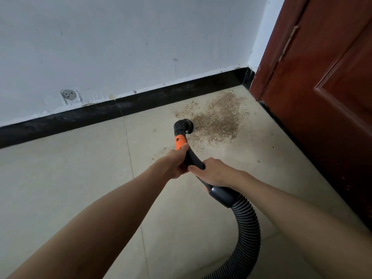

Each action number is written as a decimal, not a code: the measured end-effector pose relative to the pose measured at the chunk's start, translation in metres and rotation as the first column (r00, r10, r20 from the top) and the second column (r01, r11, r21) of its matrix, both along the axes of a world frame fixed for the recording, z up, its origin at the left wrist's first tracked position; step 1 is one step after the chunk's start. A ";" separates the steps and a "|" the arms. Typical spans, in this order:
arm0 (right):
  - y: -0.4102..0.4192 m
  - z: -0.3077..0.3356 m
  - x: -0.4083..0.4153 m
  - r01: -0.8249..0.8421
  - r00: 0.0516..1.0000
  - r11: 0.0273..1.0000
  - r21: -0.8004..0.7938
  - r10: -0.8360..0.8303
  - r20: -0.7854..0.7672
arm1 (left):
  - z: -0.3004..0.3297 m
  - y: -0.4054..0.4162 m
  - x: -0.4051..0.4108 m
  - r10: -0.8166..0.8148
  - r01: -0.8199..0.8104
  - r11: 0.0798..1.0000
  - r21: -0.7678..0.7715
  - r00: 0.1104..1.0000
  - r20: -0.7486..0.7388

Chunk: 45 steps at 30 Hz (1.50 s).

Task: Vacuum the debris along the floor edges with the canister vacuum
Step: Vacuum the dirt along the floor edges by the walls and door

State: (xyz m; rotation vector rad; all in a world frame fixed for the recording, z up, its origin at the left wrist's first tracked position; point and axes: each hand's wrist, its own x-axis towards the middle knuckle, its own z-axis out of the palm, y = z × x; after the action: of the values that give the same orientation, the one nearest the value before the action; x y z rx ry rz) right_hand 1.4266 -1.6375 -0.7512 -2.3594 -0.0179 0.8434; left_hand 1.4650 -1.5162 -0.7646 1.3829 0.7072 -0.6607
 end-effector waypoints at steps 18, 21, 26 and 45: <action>0.010 0.021 -0.014 -0.359 0.933 0.929 0.085 0.355 0.056 | 0.024 0.039 -0.024 0.248 -0.245 0.968 0.044 0.965 -0.089; 0.017 0.022 -0.021 -0.394 0.919 0.918 0.049 0.393 0.020 | 0.019 0.049 -0.039 0.259 -0.259 0.966 0.016 0.964 -0.052; 0.030 0.024 -0.036 -0.440 0.897 0.897 -0.032 0.438 -0.053 | 0.004 0.060 -0.067 0.350 -0.352 0.934 -0.061 0.936 -0.041; 0.026 0.012 -0.054 -0.429 0.901 0.896 -0.115 0.417 -0.118 | -0.014 0.049 -0.088 0.281 -0.281 0.957 -0.076 0.960 -0.018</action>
State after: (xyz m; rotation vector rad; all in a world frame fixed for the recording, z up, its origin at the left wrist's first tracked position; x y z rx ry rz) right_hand 1.3727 -1.6112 -0.7391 -2.4836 -0.4682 1.1906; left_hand 1.3773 -1.4673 -0.7787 1.1800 0.8563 -0.4625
